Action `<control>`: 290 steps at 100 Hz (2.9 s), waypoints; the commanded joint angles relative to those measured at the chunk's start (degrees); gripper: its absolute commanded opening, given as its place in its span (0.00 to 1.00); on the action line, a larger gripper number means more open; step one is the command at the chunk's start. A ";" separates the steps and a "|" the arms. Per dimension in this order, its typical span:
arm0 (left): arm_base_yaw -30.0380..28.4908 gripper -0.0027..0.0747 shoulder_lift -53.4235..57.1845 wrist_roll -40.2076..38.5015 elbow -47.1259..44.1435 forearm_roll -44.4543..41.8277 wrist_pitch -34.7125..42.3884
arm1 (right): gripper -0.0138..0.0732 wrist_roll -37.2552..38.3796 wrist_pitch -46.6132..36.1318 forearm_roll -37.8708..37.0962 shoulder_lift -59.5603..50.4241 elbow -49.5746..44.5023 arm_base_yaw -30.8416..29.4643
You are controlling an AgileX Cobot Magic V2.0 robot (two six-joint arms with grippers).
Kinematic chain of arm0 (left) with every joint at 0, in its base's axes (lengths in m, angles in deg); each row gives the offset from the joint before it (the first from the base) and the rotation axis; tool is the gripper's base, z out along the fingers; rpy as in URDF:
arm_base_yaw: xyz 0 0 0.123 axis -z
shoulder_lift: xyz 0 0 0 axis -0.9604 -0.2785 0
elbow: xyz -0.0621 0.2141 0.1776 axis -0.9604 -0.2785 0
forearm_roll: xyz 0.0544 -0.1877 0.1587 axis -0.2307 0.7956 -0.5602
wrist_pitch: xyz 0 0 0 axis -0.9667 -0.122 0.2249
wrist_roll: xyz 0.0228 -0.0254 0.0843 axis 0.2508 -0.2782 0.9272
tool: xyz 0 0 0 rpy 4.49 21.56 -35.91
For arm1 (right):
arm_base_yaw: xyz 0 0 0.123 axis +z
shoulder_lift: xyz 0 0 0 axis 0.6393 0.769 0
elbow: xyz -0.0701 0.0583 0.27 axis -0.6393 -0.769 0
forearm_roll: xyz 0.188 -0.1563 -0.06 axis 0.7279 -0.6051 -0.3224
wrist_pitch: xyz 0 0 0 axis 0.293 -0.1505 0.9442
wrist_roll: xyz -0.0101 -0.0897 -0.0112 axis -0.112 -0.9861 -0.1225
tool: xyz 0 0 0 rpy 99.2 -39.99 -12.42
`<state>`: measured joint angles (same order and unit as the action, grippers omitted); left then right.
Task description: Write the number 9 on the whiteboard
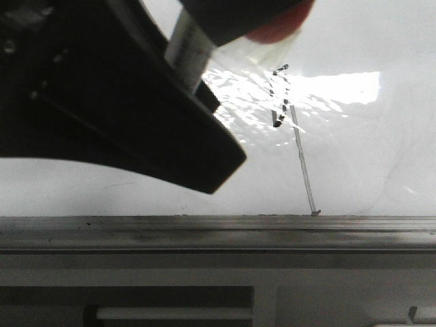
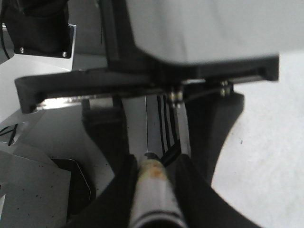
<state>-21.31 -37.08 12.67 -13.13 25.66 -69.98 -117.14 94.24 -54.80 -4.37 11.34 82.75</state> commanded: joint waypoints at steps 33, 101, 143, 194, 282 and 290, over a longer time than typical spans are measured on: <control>1.04 0.25 0.29 0.15 2.08 1.87 -0.53 | 0.11 -0.37 -3.10 -0.72 0.43 2.12 1.01; 1.04 0.01 0.29 0.05 1.57 4.23 0.86 | 0.14 -0.03 0.79 -0.72 -0.18 1.88 -1.45; 0.55 0.01 0.29 -0.05 -4.97 8.09 4.14 | 0.81 0.57 -16.65 -0.72 -6.81 1.88 -1.59; 0.55 0.01 0.29 -4.86 -5.35 18.57 17.32 | 0.10 7.55 -19.13 -0.72 -14.83 1.88 -5.80; -6.58 0.01 -9.76 -19.00 -5.35 31.05 30.25 | 0.10 8.49 -16.29 -0.48 -16.80 1.88 -13.91; -6.58 0.01 -9.76 -19.00 -5.35 31.05 29.40 | 0.10 8.49 -16.16 -0.48 -16.80 1.88 -13.91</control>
<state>-26.57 -46.44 -5.91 -19.10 55.73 -44.25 -108.94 81.37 -56.61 -20.80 11.56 69.24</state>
